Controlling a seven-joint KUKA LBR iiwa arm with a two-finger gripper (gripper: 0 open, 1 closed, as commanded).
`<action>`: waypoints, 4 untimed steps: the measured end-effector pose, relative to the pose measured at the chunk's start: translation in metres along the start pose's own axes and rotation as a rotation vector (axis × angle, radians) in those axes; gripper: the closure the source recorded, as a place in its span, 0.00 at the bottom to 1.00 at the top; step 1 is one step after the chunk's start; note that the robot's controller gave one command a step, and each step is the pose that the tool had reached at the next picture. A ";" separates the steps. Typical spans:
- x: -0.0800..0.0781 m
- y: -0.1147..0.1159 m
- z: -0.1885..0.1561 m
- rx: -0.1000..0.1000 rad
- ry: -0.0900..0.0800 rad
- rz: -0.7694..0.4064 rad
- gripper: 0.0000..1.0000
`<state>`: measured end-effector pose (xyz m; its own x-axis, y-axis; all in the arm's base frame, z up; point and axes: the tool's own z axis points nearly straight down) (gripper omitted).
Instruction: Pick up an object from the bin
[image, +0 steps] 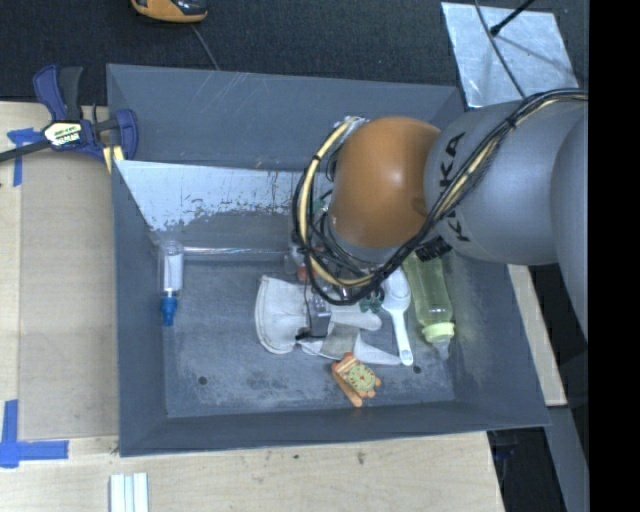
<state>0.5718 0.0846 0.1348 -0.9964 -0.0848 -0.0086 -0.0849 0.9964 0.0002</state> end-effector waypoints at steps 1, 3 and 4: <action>0.010 -0.014 0.053 -0.001 0.002 0.055 0.00; 0.011 -0.018 0.063 0.000 0.005 0.067 0.00; 0.010 -0.018 0.061 -0.001 0.003 0.067 1.00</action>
Offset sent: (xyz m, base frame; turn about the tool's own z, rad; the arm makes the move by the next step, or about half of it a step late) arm 0.0000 0.0000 0.0000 0.0000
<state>0.5637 0.0656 0.0733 -0.9998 -0.0175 -0.0058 -0.0175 0.9998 0.0018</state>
